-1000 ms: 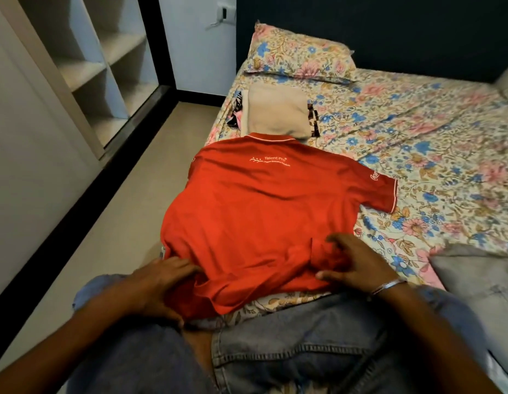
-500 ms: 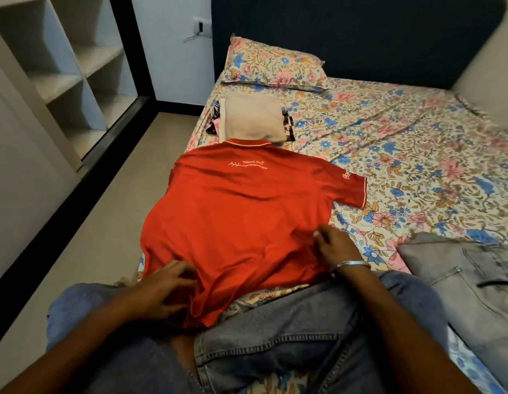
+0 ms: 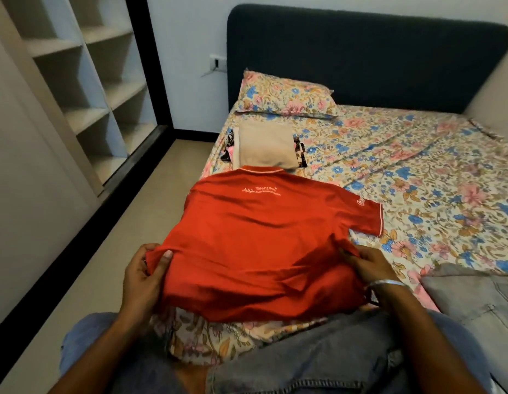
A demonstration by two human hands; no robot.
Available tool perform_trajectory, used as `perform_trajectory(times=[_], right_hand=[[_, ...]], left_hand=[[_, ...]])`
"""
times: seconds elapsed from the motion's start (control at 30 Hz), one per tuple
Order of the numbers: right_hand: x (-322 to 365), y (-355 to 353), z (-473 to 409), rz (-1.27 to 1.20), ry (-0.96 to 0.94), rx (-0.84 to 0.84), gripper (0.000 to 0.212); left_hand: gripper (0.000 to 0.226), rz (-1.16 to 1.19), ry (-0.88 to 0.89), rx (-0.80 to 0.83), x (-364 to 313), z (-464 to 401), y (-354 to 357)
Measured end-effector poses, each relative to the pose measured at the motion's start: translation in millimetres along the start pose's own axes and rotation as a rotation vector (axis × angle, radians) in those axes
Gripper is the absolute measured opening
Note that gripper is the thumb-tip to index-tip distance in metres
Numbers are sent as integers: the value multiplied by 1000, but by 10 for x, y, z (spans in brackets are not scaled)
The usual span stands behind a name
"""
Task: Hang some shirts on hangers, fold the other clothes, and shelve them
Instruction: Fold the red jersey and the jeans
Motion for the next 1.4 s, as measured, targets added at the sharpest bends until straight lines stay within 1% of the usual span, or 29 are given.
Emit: perform_trajectory(times=[0.03, 0.07, 0.1, 0.17, 0.2, 0.3, 0.37, 0.4, 0.43, 0.47, 0.5, 0.53, 0.57, 0.63, 0.7, 0.77, 0.83, 0.9, 0.97, 1.03, 1.1, 1.17, 1.23, 1.3, 1.37, 1.4], right_hand=[[75, -45, 44, -54, -5, -7, 47], [117, -98, 26, -107, -8, -12, 55], [194, -139, -3, -161, -8, -9, 55], [367, -220, -144, -207, -15, -23, 37], [451, -263, -281, -215, -26, -49, 33], [750, -292, -867, -226, -36, -166, 40], [869, -210, -1241, -207, -57, -225, 38], [850, -151, -1419, -200, -39, -225, 41], [777, -82, -1598, -176, -6, -219, 48], [720, -16, -1683, -111, 28, -215, 56], [612, 38, -1763, -10, 52, -251, 66], [534, 79, -1725, 90, 69, -297, 77], [462, 126, -1601, 143, 59, -335, 82], [214, 233, -1216, 178, 31, -358, 81], [-102, 368, -715, 183, 68, -300, 80], [-372, 439, -380, 146, 129, -261, 74], [-445, 421, -320, 90, 148, -267, 55], [-450, 347, -396, 20, 155, -298, 37], [-502, 257, -437, 29, 183, -272, 36], [-554, 203, -419, 103, 228, -192, 33], [-496, 166, -374, 149, 258, -115, 26], [-401, 97, -366, 152, 279, -46, 16], [-338, -48, -430, 209, 300, -62, 12], [-307, -223, -466, 300, 305, -92, 17], [-330, -333, -493, 377, 294, -105, 16], [-329, -330, -460, 383, 302, -79, 15]], left_hand=[[4, -28, 56, -16, -99, -48, -31], [7, -52, 90, -32, -153, -151, -67], [9, -66, 108, -44, -200, -293, -91], [10, -87, 133, -77, -312, -677, -92], [11, -85, 159, -94, -408, -888, -61], [13, -71, 187, -106, -607, -1628, 208], [10, -67, 141, -42, -570, -2109, 472], [18, -99, 81, 20, -486, -2280, 605], [38, -189, 18, 75, -355, -2412, 754], [62, -347, -26, 119, -221, -2448, 871], [81, -495, -61, 151, -58, -2409, 986], [89, -593, -73, 153, 73, -2257, 1038], [89, -640, -57, 153, 203, -2040, 1062], [85, -680, -74, 185, 471, -1460, 1041], [80, -651, -172, 188, 733, -907, 928], [74, -648, -213, 138, 865, -681, 814], [63, -548, -248, 49, 914, -696, 739], [55, -519, -261, -35, 922, -738, 664], [52, -458, -298, -37, 913, -708, 607], [46, -408, -303, -18, 843, -671, 517], [44, -382, -274, 9, 763, -677, 418], [42, -321, -281, 65, 732, -700, 353], [42, -280, -322, 109, 704, -708, 288], [39, -275, -298, 116, 651, -662, 215], [36, -253, -265, 130, 568, -566, 145], [37, -245, -264, 157, 533, -516, 134]])
Point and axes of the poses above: each hand's wrist, its own z-axis away from the middle knuckle, its own y-axis out of the palm, x = y × z, the point moved 3 cm from there along -z, towards the middle knuckle, and after that the axes turned 5 degrees about -z, right-handed, at the moved point
